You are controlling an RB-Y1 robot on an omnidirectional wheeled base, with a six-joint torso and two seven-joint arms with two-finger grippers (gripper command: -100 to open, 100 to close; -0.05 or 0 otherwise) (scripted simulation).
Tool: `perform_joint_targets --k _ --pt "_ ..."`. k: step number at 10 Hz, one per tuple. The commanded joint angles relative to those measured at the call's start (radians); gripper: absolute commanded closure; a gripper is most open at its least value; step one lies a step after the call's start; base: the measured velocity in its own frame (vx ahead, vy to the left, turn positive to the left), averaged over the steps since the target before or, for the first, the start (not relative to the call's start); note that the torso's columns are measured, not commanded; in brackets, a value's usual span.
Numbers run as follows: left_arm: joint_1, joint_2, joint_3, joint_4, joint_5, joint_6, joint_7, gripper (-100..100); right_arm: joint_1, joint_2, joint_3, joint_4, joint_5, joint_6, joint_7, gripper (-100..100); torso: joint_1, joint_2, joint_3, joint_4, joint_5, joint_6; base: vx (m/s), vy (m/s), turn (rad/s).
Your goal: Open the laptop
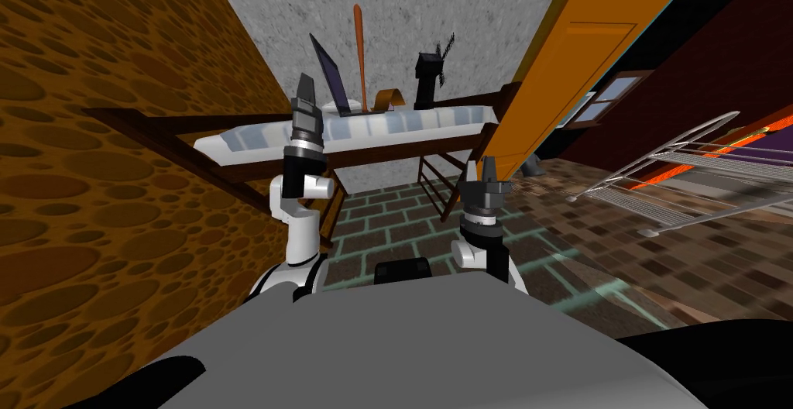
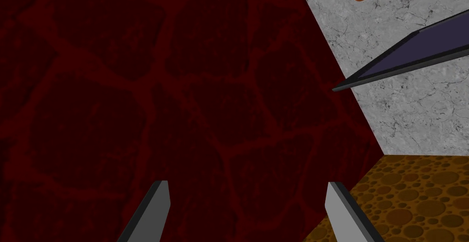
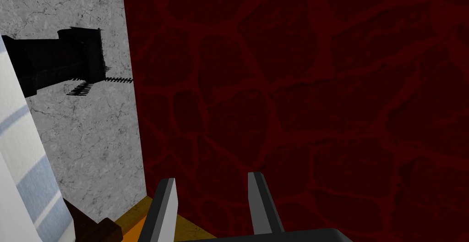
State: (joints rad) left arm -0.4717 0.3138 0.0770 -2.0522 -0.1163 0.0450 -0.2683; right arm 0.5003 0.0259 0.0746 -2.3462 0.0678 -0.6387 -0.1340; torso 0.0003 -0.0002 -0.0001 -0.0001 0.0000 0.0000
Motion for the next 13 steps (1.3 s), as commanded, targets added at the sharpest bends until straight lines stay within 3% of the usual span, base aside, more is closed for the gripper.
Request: perform_joint_targets --k 1,5,6,8,9,11,12,13 --pt "-0.079 0.015 0.004 0.039 0.005 0.063 -0.009 -100 0.0 0.0 0.0 0.0 0.0 0.0 0.0 0 0.0 0.0 0.0 0.0 0.0 0.0 0.013 -0.032 0.016" --pt "-0.18 0.029 0.007 0.076 0.011 0.129 -0.018 -100 0.0 0.0 0.0 0.0 0.0 0.0 0.0 0 0.0 -0.001 0.0 0.0 0.0 0.0 0.017 -0.023 0.01" --pt "-0.216 0.043 0.009 0.115 0.019 0.175 -0.026 -100 0.0 0.0 0.0 0.0 0.0 0.0 0.0 0 0.0 0.0 0.0 0.0 0.0 0.0 0.012 -0.024 0.029" --pt "-0.263 0.043 0.009 0.115 0.019 0.197 -0.026 -100 0.0 0.0 0.0 0.0 0.0 0.0 0.0 0 -0.001 0.0 0.0 0.0 0.0 0.0 0.018 -0.018 0.007" --pt "-0.296 0.058 0.011 0.155 0.028 0.241 -0.034 -100 0.0 0.0 0.0 0.0 0.0 0.0 0.0 0 0.0 0.0 0.0 0.0 0.0 0.0 0.034 -0.019 0.025" --pt "-0.345 0.058 0.011 0.155 0.028 0.267 -0.034 -100 0.0 0.0 0.0 0.0 0.0 0.0 0.0 0 0.0 -0.001 0.0 0.0 0.0 0.0 0.024 -0.016 0.01" --pt "-0.381 0.072 0.013 0.198 0.038 0.315 -0.041 -100 0.0 0.0 0.0 0.0 0.0 0.0 0.0 0 0.0 0.001 0.0 0.0 0.0 0.0 0.037 -0.016 0.025" --pt "-0.42 0.072 0.013 0.198 0.038 0.332 -0.041 -100 0.0 0.0 0.0 0.0 0.0 0.0 0.0 0 0.0 0.0 0.0 0.0 0.0 0.0 0.035 -0.015 0.019"
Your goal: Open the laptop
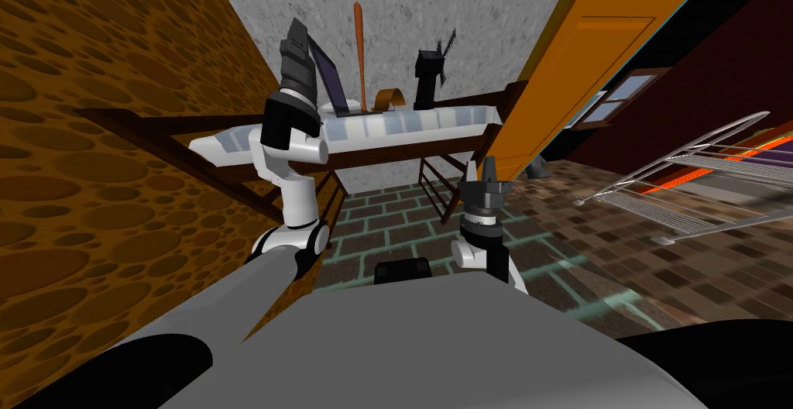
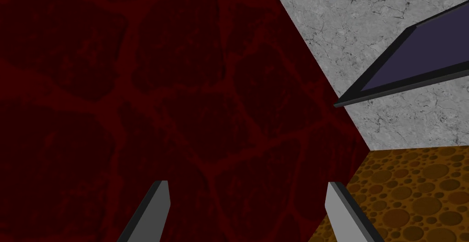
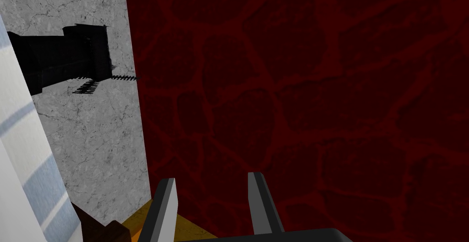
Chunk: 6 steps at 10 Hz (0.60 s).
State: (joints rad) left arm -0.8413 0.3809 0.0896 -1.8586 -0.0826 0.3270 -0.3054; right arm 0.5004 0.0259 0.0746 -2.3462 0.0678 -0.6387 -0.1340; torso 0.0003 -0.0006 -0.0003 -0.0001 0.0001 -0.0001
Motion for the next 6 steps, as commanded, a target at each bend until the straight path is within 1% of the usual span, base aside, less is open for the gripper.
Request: perform_joint_targets --k 1,2,3,4,5,6 --pt "-0.056 0.005 0.0 0.004 0.004 0.055 -0.004 -100 0.0 0.0 0.0 0.0 0.0 0.0 0.0 0 0.0 0.0 0.0 0.0 0.0 0.0 0.015 -0.007 -0.001" --pt "-0.094 0.02 0.002 0.048 0.016 0.097 -0.01 -100 0.0 0.0 0.0 0.0 0.0 0.0 0.0 0 0.0 0.002 0.001 0.0 0.0 0.0 0.035 -0.017 0.025" --pt "-0.12 0.02 0.002 0.048 0.016 0.126 -0.01 -100 0.0 0.0 0.0 0.0 0.0 0.0 0.0 0 -0.001 0.001 0.0 0.0 0.0 0.0 0.042 -0.018 0.02" --pt "-0.135 0.02 0.002 0.048 0.016 0.126 -0.01 -100 0.0 0.0 0.0 0.0 0.0 0.0 0.0 0 -0.001 0.0 0.0 0.0 0.0 0.0 0.021 -0.005 0.0" --pt "-0.173 0.034 0.003 0.093 0.029 0.172 -0.016 -100 0.0 0.0 0.0 0.0 0.0 0.0 0.0 0 0.0 0.001 0.0 0.0 0.0 0.0 0.043 -0.001 0.021" --pt "-0.197 0.034 0.003 0.093 0.029 0.198 -0.016 -100 0.0 0.0 0.0 0.0 0.0 0.0 0.0 0 0.001 0.0 0.0 0.0 0.0 0.0 0.047 -0.005 0.022"
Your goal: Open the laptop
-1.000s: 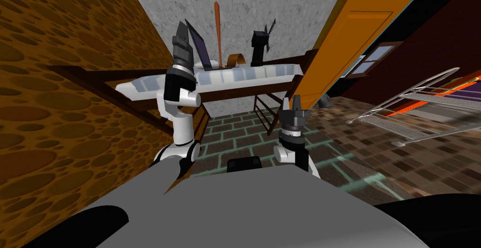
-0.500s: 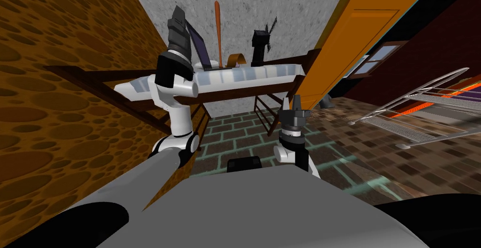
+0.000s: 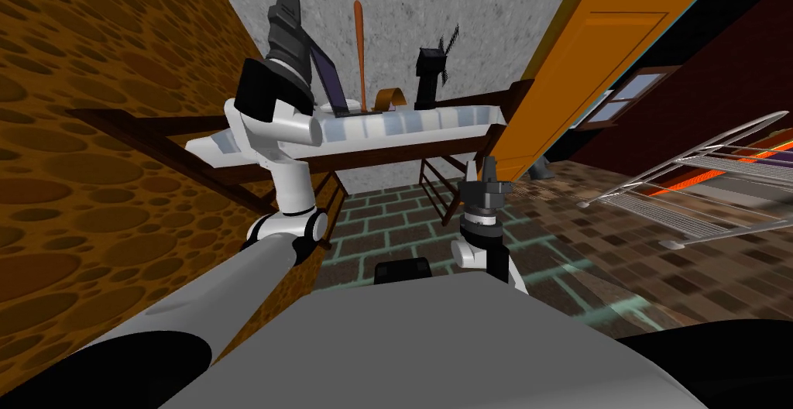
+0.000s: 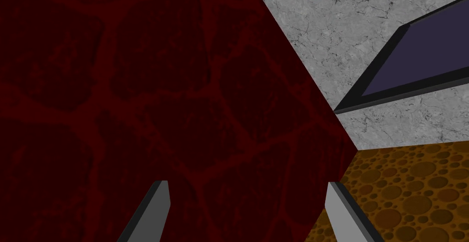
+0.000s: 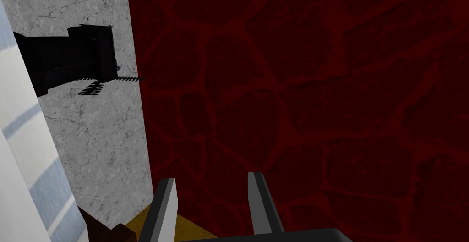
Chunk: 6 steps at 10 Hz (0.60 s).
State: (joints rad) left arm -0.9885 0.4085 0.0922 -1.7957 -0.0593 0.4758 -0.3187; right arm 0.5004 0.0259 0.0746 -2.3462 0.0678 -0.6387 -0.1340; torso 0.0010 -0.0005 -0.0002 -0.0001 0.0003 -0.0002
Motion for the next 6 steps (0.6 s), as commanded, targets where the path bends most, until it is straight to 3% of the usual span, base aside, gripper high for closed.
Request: perform_joint_targets --k 1,4,6 --pt "-0.065 0.007 0.0 0.03 0.006 0.049 -0.003 -100 0.0 0.0 0.0 0.0 0.0 0.0 0.0 0 -0.001 0.0 0.0 0.0 0.0 0.0 0.022 -0.004 0.001" --pt "-0.167 0.035 0.002 0.123 0.035 0.145 -0.013 -100 0.0 0.0 0.0 0.0 0.0 0.0 0.0 0 -0.001 0.0 0.0 0.0 0.0 0.0 0.052 -0.01 0.023" --pt "-0.213 0.035 0.002 0.123 0.035 0.193 -0.013 -100 0.0 0.0 0.0 0.0 0.0 0.0 0.0 0 -0.001 -0.001 -0.001 0.0 0.0 0.0 0.049 0.002 0.008"
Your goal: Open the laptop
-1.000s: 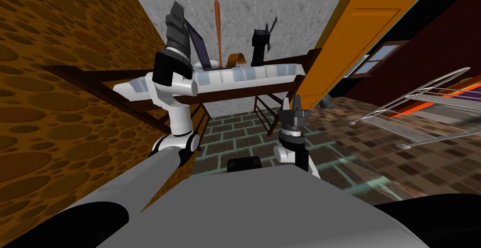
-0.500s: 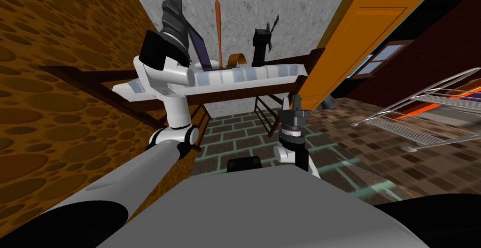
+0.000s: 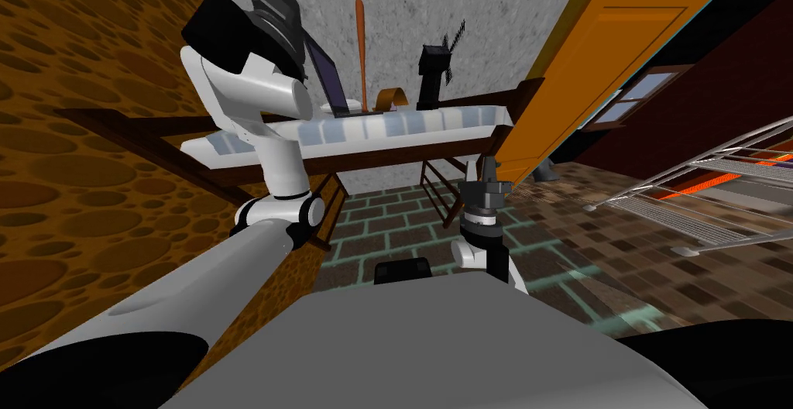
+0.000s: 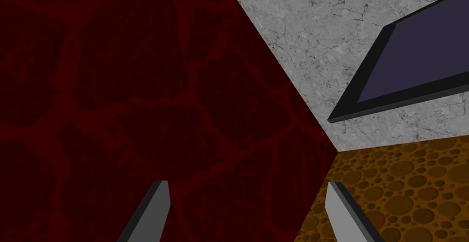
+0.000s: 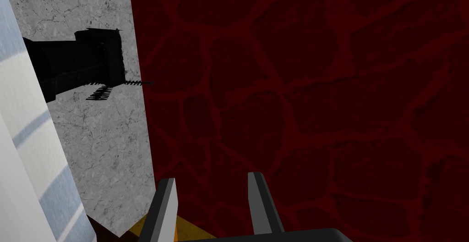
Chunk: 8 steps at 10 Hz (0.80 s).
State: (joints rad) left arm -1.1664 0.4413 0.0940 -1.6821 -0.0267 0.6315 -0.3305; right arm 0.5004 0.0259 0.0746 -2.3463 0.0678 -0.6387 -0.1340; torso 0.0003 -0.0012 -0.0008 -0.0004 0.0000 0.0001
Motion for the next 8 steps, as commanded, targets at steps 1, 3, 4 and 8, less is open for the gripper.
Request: perform_joint_targets --k 1,3,4,8 --pt "-0.068 0.015 0.0 0.053 0.018 0.072 -0.005 -100 0.0 0.0 0.0 0.0 0.0 0.0 0.0 0 0.0 0.002 0.001 0.0 0.0 0.0 0.049 0.011 0.025" --pt "-0.105 0.015 0.0 0.056 0.018 0.108 -0.005 -100 0.0 0.0 0.0 0.0 0.0 0.0 0.0 0 0.0 0.001 0.001 0.0 0.0 0.0 0.042 0.003 0.009" --pt "-0.145 0.028 0.0 0.104 0.034 0.144 -0.008 -100 0.0 0.0 0.0 0.0 0.0 0.0 0.0 0 -0.001 0.002 0.001 0.001 0.0 0.0 0.056 0.003 0.024" --pt "-0.236 0.041 0.0 0.151 0.051 0.243 -0.011 -100 0.0 0.0 0.0 0.0 0.0 0.0 0.0 0 0.001 0.0 0.0 0.0 0.0 0.0 0.057 0.007 0.013"
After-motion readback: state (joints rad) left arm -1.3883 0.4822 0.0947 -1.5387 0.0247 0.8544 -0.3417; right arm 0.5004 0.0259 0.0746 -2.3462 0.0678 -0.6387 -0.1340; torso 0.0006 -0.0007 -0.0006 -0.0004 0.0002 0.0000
